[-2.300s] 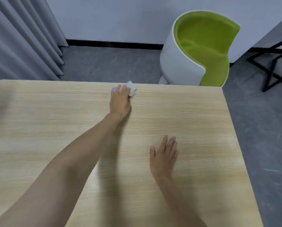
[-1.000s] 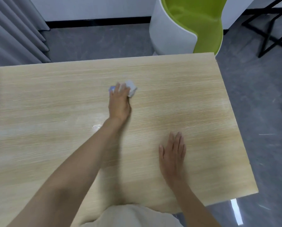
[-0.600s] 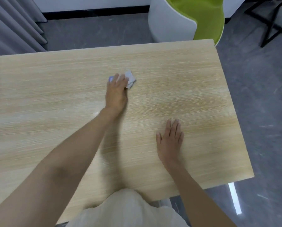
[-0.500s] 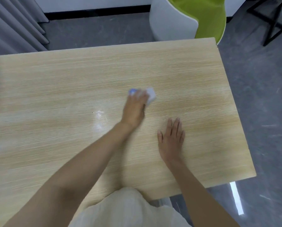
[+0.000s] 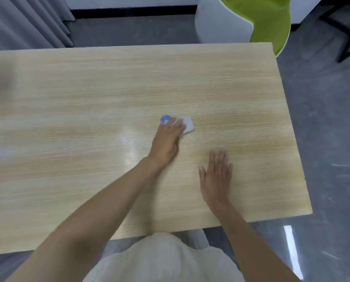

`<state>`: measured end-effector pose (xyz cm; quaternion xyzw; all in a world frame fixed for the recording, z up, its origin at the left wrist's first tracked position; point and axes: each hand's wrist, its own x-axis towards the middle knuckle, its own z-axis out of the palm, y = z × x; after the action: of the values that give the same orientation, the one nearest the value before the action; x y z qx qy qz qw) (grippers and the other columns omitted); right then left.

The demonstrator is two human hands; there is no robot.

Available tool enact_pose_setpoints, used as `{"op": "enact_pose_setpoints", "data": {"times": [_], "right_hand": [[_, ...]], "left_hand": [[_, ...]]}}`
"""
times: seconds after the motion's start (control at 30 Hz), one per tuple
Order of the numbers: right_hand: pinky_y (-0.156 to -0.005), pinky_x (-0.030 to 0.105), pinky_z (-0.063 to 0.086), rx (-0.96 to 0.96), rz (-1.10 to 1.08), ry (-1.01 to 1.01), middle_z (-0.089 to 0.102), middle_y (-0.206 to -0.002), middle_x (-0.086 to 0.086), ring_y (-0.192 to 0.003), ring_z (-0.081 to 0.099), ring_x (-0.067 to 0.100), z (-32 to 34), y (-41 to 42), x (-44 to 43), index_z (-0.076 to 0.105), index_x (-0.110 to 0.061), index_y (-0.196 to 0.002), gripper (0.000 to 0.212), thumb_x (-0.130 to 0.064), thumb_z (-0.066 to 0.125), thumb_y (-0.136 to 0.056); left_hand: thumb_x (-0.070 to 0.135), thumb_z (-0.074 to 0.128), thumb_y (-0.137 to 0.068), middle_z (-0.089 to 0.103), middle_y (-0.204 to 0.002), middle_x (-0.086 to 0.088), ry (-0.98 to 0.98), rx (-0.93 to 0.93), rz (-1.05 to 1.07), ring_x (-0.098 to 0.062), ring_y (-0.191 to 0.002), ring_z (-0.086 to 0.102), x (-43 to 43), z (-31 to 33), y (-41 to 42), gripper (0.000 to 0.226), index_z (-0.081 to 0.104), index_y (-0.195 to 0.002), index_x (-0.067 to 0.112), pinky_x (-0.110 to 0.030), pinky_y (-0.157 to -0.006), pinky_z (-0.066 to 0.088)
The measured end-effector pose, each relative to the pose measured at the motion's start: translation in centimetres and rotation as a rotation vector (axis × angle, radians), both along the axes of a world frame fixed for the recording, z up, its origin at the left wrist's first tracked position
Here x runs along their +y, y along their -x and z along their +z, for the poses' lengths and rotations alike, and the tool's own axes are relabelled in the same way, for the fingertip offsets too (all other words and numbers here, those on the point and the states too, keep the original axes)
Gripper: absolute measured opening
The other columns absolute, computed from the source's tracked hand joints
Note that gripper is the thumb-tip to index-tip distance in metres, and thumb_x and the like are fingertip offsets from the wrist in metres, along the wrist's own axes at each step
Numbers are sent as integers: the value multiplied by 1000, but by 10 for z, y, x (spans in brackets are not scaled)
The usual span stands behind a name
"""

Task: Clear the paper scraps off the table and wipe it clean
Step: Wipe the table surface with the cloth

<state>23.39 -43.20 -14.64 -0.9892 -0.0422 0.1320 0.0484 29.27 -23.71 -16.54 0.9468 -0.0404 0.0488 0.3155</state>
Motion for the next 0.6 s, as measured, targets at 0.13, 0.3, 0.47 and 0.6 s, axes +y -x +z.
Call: {"op": "enact_pose_setpoints", "data": {"times": [0.13, 0.3, 0.47, 0.6], "right_hand": [[-117, 49, 11, 20, 57, 8, 7, -157, 20, -146, 9, 31, 3, 10, -15, 15, -7, -150, 70, -50, 8, -95], [-119, 46, 1, 79, 52, -19, -6, -158, 17, -147, -4, 28, 9, 18, -29, 1, -8, -151, 69, -50, 8, -97], [-119, 46, 3, 85, 110, 11, -4, -158, 19, -147, -3, 29, 6, 34, -39, 4, -6, -151, 69, -47, 13, -96], [-119, 46, 2, 79, 126, -3, -3, -158, 19, -147, -5, 28, 7, 36, -47, 5, -4, -151, 68, -45, 17, -98]], "left_hand": [[0, 45, -89, 56, -134, -13, -109, -55, -429, -27, -126, 50, 20, 10, 19, 38, 62, -123, 7, -38, -111, 27], [-3, 52, -85, 65, -117, -17, -143, -101, 267, -36, -109, 58, 72, 10, -8, 29, 67, -108, 5, -39, -92, 44], [8, 39, -85, 63, -117, -5, -225, 31, 88, -32, -103, 57, -74, 12, 40, 37, 60, -114, 18, -37, -82, 40], [6, 55, -84, 55, -136, 2, -304, -43, -282, -21, -116, 53, -67, 16, 64, 50, 53, -132, 20, -38, -99, 22]]}}
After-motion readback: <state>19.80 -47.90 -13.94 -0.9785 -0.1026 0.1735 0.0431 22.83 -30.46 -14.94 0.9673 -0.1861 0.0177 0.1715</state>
